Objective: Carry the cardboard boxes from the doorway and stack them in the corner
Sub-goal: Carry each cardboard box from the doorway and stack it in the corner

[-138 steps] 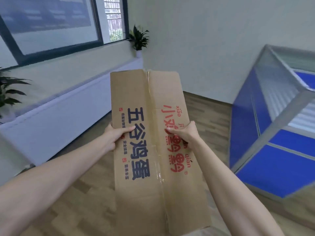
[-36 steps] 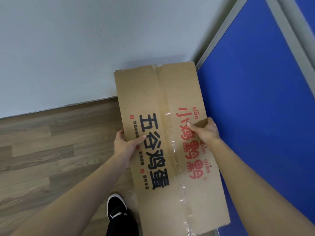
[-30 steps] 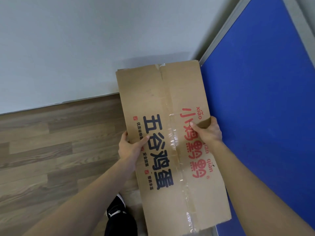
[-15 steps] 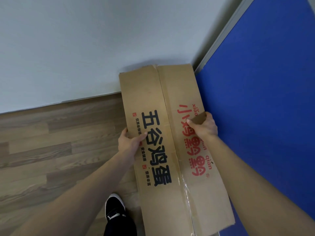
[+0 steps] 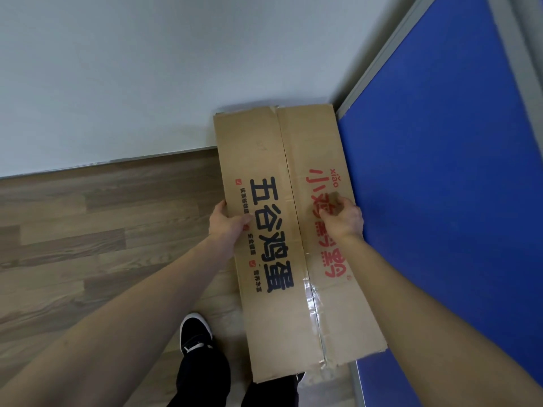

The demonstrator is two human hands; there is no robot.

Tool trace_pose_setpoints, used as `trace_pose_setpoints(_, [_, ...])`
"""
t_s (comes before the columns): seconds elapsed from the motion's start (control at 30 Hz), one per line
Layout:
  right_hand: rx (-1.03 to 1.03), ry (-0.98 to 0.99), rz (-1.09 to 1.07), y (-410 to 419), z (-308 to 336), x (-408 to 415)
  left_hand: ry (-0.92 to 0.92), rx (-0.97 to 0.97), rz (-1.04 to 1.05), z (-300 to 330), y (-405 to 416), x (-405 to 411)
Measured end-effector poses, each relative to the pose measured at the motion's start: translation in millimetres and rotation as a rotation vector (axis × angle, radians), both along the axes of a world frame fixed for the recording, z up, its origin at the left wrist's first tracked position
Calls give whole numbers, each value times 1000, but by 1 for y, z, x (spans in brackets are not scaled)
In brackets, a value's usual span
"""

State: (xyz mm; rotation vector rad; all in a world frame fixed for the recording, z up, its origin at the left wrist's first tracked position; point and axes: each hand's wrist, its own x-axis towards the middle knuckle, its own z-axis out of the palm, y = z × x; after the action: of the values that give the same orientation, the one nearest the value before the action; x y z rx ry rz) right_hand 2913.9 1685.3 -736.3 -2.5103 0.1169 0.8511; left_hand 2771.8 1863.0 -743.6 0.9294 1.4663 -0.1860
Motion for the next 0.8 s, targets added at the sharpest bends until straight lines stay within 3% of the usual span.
trace_pose_setpoints(0.2, [71,66,-100,19,81,-5,-33,-10,4,58,12,-16])
trace_pose_setpoints(0.43, [239,98,-90,44,257,-49,-251,64,43,228,44,-56])
trace_pose_setpoints(0.63, [362,39,49,43,407,-131,-384,179,110,390,46,-158])
trace_pose_setpoints(0.8, [544,-43,261,22,531,-243,-485,408,231,539,-14,-302])
